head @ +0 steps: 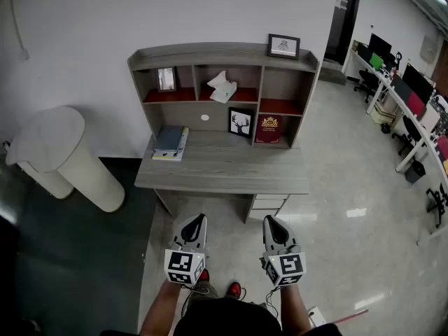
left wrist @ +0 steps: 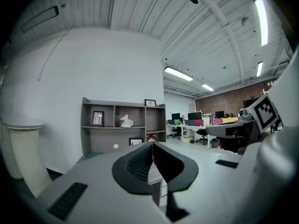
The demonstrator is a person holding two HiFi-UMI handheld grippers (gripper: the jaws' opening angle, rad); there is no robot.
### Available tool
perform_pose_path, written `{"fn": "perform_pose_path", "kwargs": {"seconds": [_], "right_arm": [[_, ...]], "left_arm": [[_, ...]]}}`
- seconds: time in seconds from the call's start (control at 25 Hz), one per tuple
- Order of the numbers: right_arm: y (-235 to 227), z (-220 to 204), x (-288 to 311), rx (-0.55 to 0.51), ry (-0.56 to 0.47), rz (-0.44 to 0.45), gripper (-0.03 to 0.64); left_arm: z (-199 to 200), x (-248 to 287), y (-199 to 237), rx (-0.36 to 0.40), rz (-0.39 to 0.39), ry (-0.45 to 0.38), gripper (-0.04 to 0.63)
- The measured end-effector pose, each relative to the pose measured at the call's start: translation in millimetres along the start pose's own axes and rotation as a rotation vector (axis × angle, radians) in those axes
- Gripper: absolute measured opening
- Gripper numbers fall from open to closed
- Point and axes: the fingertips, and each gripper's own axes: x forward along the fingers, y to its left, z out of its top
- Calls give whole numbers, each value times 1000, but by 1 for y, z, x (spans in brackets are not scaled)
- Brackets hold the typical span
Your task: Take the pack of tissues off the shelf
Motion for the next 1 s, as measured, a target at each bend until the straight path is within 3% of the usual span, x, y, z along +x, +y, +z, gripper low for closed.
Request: {"fn": "perform_pose_path", "kwargs": {"seconds": [0.68,1.0], "right_arm": [[3,0,8,21,-2,29,28],[1,-3,38,30,2,31,28]], "left_arm": [[-2,4,2,-17,11,11,9],[0,29,23,-9,9,24,9]]}}
